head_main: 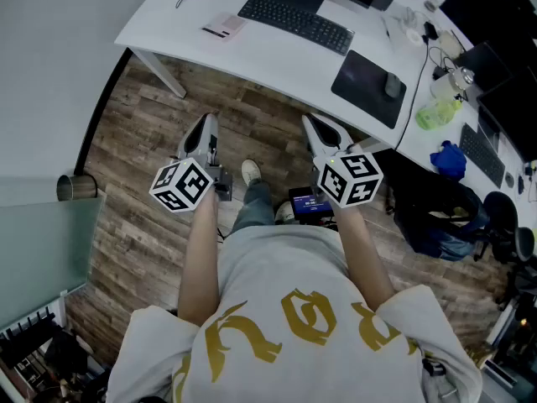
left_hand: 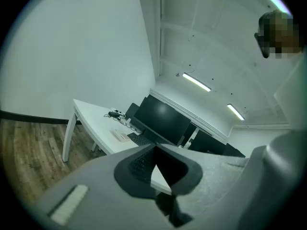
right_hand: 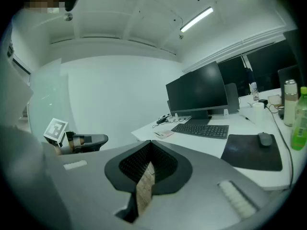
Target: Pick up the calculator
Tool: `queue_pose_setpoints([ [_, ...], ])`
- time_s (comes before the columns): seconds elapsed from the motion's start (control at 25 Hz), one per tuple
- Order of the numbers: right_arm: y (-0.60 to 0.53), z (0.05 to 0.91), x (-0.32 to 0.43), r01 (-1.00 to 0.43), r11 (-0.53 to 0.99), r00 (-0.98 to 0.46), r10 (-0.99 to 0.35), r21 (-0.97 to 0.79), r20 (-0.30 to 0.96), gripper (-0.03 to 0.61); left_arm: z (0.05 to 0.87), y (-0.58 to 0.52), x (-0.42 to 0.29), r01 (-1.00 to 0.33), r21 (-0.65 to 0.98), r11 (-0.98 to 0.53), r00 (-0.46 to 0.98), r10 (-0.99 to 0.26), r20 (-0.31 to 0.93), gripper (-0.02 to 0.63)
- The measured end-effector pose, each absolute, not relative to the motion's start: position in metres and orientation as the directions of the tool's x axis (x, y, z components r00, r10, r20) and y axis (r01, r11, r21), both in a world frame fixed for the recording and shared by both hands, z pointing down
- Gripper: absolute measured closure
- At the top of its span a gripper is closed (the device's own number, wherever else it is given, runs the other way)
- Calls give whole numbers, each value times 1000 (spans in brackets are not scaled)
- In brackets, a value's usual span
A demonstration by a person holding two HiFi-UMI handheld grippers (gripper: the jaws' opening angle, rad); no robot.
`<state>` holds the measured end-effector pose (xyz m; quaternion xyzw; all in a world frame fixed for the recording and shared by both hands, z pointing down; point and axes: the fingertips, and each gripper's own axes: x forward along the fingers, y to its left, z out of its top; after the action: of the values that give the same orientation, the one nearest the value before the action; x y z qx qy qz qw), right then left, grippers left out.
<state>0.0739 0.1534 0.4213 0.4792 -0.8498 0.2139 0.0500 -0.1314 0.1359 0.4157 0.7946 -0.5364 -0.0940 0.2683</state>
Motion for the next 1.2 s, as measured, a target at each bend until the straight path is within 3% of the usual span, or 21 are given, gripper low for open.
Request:
queue_pose_setpoints([
  [0.4, 161, 418, 79, -831, 462, -544, -792, -310, 278, 554, 418, 143, -124, -804, 534, -262, 391, -909, 143, 614],
  [0.64, 159, 427, 101, -834, 420, -527, -798, -357, 292, 552, 427, 139, -111, -787, 568, -240, 393, -905, 162, 503],
  [1.2, 89, 452, 109, -812, 453, -569, -757, -369, 322, 552, 454, 72, -121, -744, 655, -127, 310, -935, 171, 488],
])
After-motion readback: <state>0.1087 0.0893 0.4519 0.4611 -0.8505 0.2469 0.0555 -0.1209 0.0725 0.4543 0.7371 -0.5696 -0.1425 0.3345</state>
